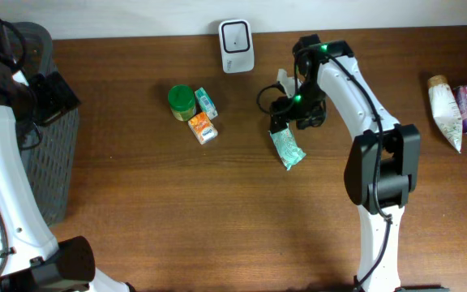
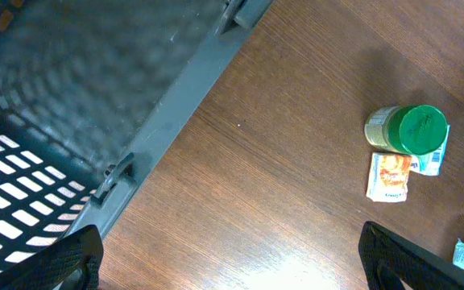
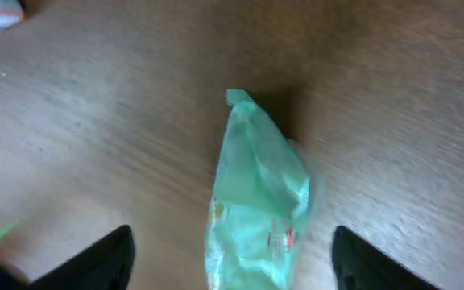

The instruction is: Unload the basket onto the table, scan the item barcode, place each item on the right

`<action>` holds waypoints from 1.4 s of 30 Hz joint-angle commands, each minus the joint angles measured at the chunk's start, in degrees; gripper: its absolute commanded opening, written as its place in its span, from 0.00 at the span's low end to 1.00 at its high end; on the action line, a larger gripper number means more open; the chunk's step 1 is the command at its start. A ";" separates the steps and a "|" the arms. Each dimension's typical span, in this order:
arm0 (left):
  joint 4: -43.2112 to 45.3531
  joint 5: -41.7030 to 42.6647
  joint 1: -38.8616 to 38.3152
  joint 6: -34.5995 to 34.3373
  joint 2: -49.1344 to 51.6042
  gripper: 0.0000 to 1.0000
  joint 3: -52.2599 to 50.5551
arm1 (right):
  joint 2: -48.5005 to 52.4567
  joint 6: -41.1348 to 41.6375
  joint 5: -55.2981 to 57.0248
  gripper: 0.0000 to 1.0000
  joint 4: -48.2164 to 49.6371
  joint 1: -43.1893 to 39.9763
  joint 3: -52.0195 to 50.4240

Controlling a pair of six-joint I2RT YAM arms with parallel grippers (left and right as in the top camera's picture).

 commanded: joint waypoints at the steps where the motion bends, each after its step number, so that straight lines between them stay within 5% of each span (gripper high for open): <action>1: -0.02 -0.46 0.22 -0.79 -1.20 0.99 -0.07 | -0.96 -0.50 2.93 0.71 3.61 0.17 -6.12; 4: -0.02 -0.44 0.22 -0.76 -1.20 0.99 -0.07 | -0.96 -0.09 1.84 0.66 6.82 0.24 -10.29; 6: -0.02 -0.46 0.22 -0.76 -1.20 0.99 -0.07 | -0.96 -0.07 -1.97 0.25 8.41 0.24 -11.23; 8: -0.02 -0.46 0.22 -0.79 -1.20 0.99 -0.07 | -0.96 -0.02 -9.44 0.18 9.01 0.15 -10.64; 15: -0.02 -0.46 0.22 -0.79 -1.20 0.99 -0.07 | -0.98 4.00 -49.20 0.18 10.58 -1.68 0.66; 21: -0.02 -0.46 0.22 -0.79 -1.20 0.99 -0.07 | -0.98 4.07 -69.20 0.18 17.18 -1.64 6.34; 42: -0.02 -0.46 0.22 -0.79 -1.20 0.99 -0.07 | -0.98 7.04 -63.93 0.20 17.42 -0.72 6.64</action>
